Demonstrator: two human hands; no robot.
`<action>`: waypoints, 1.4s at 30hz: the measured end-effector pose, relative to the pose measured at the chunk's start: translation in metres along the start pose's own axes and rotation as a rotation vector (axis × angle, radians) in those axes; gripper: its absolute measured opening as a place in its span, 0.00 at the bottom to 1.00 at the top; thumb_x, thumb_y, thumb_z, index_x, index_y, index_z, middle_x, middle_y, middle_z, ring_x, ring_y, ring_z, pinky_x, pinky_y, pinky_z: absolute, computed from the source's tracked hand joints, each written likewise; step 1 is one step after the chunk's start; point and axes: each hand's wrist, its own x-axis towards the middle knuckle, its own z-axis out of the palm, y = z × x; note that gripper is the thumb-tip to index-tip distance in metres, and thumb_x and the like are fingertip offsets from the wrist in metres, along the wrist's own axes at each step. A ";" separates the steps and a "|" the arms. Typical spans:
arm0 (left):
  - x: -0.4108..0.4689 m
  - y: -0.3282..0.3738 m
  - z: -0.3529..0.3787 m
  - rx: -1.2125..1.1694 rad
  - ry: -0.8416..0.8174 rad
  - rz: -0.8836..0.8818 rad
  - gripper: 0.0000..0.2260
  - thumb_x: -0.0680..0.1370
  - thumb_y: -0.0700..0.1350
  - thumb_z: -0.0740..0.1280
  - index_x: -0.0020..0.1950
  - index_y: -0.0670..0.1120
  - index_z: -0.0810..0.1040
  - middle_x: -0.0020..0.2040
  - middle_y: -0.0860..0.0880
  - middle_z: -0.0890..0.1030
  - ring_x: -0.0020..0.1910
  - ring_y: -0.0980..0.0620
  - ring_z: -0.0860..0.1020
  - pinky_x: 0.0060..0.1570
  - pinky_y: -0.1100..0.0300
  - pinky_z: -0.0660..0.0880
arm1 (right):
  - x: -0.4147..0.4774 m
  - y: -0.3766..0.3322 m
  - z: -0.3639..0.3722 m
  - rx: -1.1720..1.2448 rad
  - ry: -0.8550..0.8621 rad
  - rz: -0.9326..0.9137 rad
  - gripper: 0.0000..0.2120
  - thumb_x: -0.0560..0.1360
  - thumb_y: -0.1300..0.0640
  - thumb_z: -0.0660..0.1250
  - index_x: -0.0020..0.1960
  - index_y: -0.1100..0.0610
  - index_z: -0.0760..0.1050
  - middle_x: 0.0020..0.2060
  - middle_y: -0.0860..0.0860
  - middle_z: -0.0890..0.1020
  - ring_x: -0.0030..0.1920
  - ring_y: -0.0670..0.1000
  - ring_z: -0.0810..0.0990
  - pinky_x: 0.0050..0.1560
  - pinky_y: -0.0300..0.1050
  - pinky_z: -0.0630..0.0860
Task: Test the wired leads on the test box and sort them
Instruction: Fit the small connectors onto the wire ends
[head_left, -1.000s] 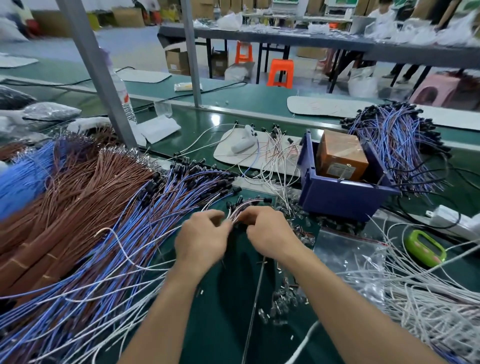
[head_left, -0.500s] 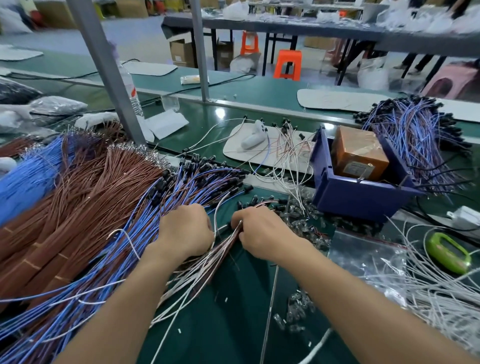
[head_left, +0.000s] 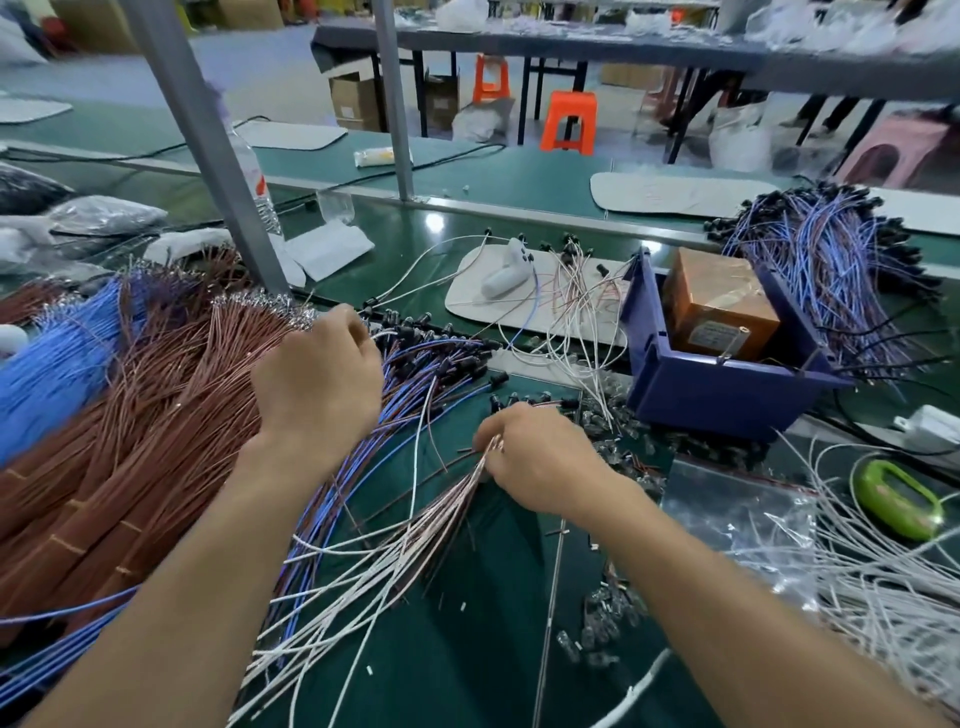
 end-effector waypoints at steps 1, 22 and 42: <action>-0.003 0.005 -0.004 -0.009 0.054 0.051 0.02 0.80 0.48 0.69 0.48 0.52 0.80 0.30 0.50 0.75 0.30 0.47 0.67 0.37 0.55 0.64 | -0.001 -0.004 -0.003 0.001 0.093 0.009 0.14 0.78 0.55 0.63 0.58 0.44 0.82 0.51 0.46 0.85 0.51 0.52 0.81 0.56 0.48 0.78; -0.032 0.054 -0.037 -0.684 -0.735 0.097 0.09 0.75 0.39 0.77 0.39 0.52 0.89 0.33 0.42 0.85 0.28 0.54 0.75 0.32 0.62 0.73 | -0.140 0.088 -0.072 0.478 0.315 0.187 0.22 0.76 0.69 0.64 0.37 0.44 0.84 0.31 0.48 0.83 0.33 0.53 0.79 0.35 0.52 0.75; -0.087 0.145 0.014 -0.810 -0.905 0.229 0.09 0.69 0.56 0.80 0.45 0.55 0.89 0.39 0.49 0.87 0.36 0.56 0.83 0.39 0.65 0.78 | -0.192 0.158 -0.118 1.179 0.313 0.316 0.20 0.84 0.62 0.61 0.37 0.62 0.84 0.25 0.56 0.74 0.22 0.46 0.61 0.22 0.35 0.57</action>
